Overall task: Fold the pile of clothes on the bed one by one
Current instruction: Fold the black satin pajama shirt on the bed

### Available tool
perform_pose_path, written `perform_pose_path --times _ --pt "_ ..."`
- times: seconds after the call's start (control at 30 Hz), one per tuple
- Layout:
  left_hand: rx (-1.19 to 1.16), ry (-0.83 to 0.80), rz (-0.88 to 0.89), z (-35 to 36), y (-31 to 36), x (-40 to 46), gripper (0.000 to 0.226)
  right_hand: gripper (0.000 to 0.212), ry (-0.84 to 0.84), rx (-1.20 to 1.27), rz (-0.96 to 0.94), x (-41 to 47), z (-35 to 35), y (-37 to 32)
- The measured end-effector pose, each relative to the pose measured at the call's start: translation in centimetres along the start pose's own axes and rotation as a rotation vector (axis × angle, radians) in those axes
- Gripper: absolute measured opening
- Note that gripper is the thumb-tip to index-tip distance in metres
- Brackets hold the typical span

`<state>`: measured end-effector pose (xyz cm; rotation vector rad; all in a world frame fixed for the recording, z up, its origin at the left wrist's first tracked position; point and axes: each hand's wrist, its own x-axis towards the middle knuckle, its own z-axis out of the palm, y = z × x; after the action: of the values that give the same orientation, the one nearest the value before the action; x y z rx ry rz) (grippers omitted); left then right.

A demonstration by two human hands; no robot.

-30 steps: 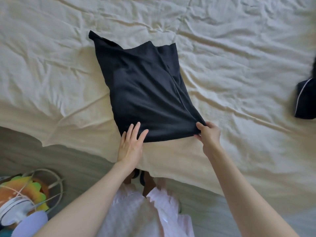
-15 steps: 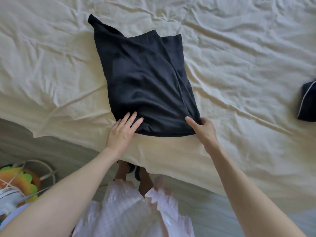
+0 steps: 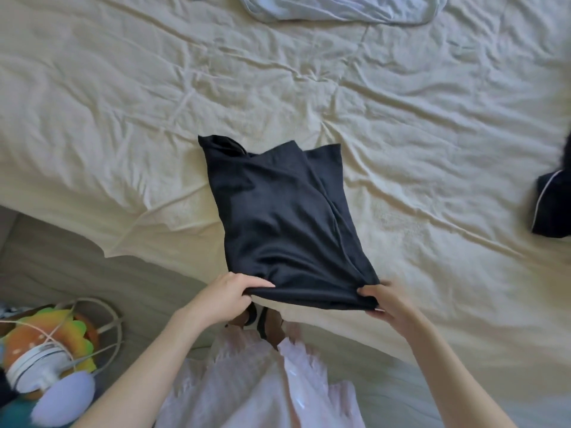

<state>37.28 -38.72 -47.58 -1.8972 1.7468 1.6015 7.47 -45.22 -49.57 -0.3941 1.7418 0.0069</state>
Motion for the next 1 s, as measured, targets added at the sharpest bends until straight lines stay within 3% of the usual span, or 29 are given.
perform_pose_path --times 0.07,0.2,0.33,0.43,0.6,0.67,0.77,0.9,1.0 --pt "-0.117 0.069 0.018 -0.8 0.0 -0.7 0.052 0.022 0.034 0.031 -0.057 -1.0 -0.1 -0.1" --pt "-0.192 0.402 0.016 -3.5 -0.4 -0.8 0.03 0.012 0.09 0.141 -0.245 -2.4 1.1 -4.4" --pt "-0.327 0.598 -0.035 -7.9 -0.6 1.1 0.026 0.013 0.112 0.192 -0.4 -2.6 3.2 -11.1" --pt "-0.462 0.785 -0.048 -11.5 -0.9 4.4 0.021 0.01 0.093 0.206 -0.415 -1.6 4.8 -15.9" --pt "-0.66 0.828 -0.192 -15.3 -2.5 11.3 0.042 0.011 0.015 0.292 -0.366 2.0 7.2 -21.6" --pt "-0.699 0.779 -0.259 -15.6 -3.3 12.9 0.057 0.028 -0.03 0.339 -0.372 3.2 8.2 -22.3" --pt "-0.443 0.814 -0.293 -14.2 -3.7 12.9 0.058 0.045 0.18 -0.04 -0.567 4.0 9.5 -20.9" --pt "0.175 0.84 -0.004 -10.3 -2.8 12.0 0.054 0.046 0.411 -0.81 -1.143 4.6 11.0 -16.5" --pt "0.314 0.648 -0.002 -7.6 -2.1 13.1 0.056 0.052 0.401 -1.207 -1.158 6.6 12.1 -15.2"
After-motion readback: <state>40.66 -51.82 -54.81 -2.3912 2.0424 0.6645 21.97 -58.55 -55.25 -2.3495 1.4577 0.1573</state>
